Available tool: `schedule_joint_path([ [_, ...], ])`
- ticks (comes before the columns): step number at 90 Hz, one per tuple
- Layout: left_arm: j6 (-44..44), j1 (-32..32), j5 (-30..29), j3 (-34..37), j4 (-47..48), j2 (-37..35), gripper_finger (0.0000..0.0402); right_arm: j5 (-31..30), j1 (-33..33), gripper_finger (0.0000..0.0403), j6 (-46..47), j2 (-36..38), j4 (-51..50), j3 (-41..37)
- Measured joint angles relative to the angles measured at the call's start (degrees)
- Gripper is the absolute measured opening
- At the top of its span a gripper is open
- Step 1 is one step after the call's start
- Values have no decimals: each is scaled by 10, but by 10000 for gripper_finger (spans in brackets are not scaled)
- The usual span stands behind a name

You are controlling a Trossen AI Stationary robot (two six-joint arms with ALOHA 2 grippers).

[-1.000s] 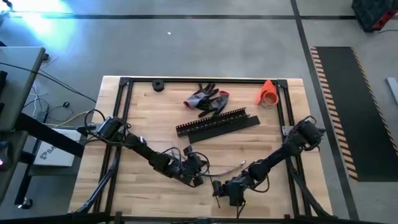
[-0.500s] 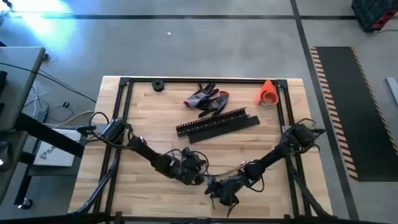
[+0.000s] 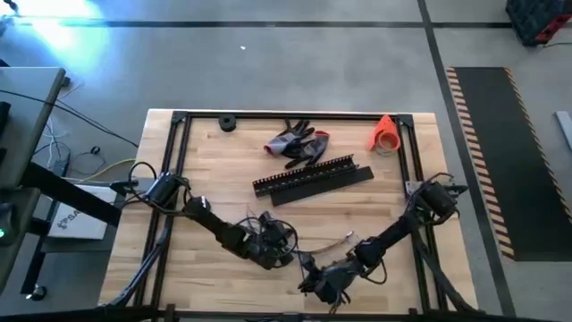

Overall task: Ziptie cables
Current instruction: Wrap the cables using a black zip tie

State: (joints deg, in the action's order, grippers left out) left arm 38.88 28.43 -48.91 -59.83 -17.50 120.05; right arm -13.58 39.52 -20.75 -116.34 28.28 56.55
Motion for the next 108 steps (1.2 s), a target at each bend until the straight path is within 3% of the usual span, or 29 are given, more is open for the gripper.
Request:
schedule_joint_path([
  [13, -10, 6, -14, 0, -10, 0, 0, -30, 7, 3, 73, 23, -13, -1],
  [26, -58, 14, -24, -1, -63, 0, 0, -23, -6, 1, 152, 46, -32, -4],
  [53, -197, 22, -24, -49, -73, 0, 0, 134, -73, 0, 293, 55, -51, -5],
  [72, -220, 22, -15, -63, -62, 0, 0, 153, -71, 0, 340, 56, -62, -5],
  [81, -215, 24, -12, -63, -60, 0, 0, 144, -60, 0, 356, 61, -71, -5],
  [108, -210, 24, -1, -63, -63, 0, 0, 6, -8, 0, 374, 99, -120, -9],
])
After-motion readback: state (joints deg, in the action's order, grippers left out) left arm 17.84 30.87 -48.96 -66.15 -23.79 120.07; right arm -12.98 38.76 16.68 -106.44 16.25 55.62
